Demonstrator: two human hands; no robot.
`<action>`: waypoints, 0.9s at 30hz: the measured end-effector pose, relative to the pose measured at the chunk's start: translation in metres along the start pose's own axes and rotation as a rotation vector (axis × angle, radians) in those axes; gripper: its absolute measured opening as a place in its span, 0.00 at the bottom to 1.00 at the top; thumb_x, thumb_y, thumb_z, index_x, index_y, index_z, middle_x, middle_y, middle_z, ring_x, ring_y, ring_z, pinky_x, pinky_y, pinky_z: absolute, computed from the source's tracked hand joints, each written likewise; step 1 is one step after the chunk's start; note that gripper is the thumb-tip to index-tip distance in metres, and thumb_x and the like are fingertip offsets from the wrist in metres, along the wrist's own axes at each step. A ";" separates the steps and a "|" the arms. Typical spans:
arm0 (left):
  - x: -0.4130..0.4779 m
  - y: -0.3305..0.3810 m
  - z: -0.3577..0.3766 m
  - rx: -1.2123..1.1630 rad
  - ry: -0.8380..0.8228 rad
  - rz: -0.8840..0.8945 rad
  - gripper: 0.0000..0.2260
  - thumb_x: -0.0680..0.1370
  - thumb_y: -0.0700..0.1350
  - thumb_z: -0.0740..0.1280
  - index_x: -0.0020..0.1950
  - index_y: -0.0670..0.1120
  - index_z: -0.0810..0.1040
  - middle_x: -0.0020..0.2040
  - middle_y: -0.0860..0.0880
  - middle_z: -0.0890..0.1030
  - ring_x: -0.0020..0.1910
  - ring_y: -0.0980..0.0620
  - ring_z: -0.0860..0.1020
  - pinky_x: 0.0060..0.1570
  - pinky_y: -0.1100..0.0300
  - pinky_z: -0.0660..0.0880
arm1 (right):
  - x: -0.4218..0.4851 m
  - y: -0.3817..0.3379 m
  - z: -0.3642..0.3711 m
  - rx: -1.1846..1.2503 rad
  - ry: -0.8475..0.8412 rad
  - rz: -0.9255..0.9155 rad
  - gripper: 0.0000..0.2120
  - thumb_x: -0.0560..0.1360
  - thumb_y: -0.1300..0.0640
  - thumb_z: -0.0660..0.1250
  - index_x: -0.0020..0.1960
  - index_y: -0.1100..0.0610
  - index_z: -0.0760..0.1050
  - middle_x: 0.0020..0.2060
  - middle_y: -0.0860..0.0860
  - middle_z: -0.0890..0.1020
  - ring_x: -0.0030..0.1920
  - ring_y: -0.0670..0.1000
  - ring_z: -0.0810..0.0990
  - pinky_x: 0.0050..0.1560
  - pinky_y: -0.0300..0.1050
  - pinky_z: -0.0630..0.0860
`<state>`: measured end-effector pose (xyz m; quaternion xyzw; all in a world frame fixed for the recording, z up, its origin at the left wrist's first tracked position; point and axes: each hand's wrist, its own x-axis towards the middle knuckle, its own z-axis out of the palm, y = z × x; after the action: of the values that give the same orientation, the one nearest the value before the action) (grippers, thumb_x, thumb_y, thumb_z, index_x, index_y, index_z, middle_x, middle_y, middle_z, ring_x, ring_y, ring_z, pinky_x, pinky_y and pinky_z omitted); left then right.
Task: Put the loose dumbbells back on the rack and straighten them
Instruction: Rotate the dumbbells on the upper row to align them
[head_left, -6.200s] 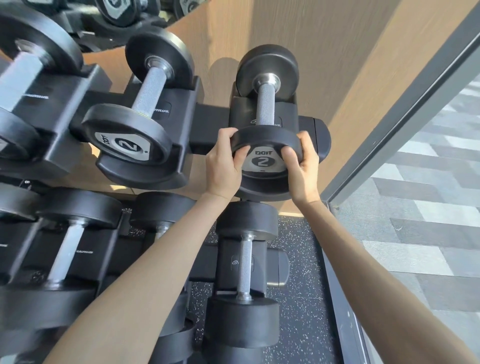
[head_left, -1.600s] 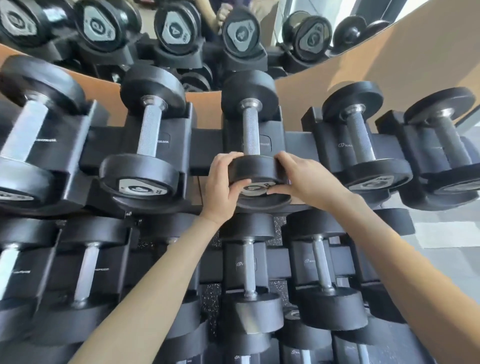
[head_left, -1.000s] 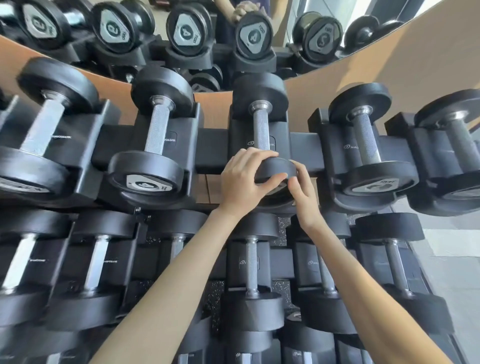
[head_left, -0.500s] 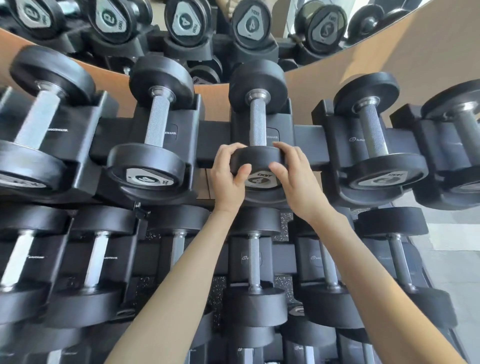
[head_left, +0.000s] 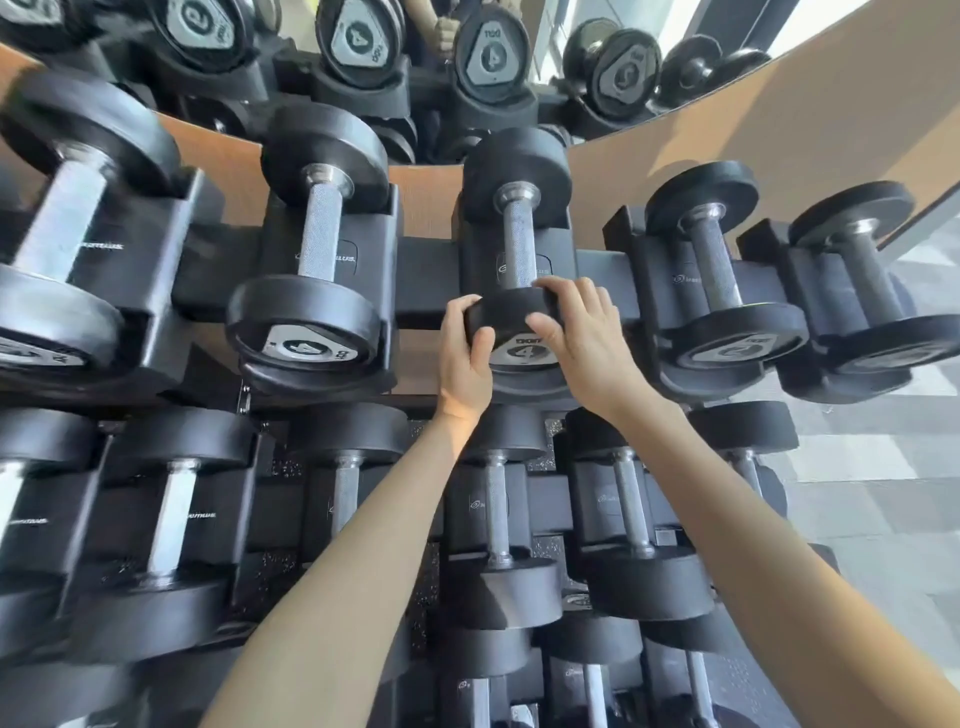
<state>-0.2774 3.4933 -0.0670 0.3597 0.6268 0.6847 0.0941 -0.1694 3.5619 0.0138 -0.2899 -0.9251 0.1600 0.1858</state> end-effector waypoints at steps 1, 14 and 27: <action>0.000 0.002 -0.001 0.010 -0.043 -0.023 0.25 0.75 0.52 0.54 0.60 0.33 0.69 0.55 0.45 0.73 0.54 0.53 0.71 0.56 0.73 0.64 | -0.003 -0.001 0.001 0.060 0.007 0.022 0.35 0.73 0.35 0.44 0.67 0.58 0.65 0.57 0.57 0.72 0.56 0.57 0.67 0.57 0.48 0.62; -0.012 0.070 -0.064 0.745 -0.267 0.096 0.18 0.82 0.47 0.58 0.69 0.40 0.68 0.66 0.42 0.72 0.66 0.44 0.68 0.65 0.55 0.62 | -0.041 0.005 -0.059 -0.389 0.078 -0.025 0.26 0.78 0.49 0.61 0.70 0.62 0.63 0.63 0.60 0.71 0.65 0.62 0.69 0.70 0.58 0.58; -0.175 0.130 -0.127 1.359 -0.351 0.164 0.28 0.76 0.56 0.52 0.72 0.42 0.66 0.69 0.39 0.70 0.68 0.40 0.67 0.69 0.42 0.60 | -0.204 0.002 -0.040 -0.345 0.009 -0.086 0.34 0.73 0.49 0.67 0.73 0.60 0.59 0.71 0.62 0.64 0.72 0.61 0.61 0.70 0.62 0.58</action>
<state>-0.1865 3.2659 -0.0070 0.4900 0.8619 0.0786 -0.1038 0.0042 3.4495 -0.0032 -0.2783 -0.9496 -0.0103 0.1441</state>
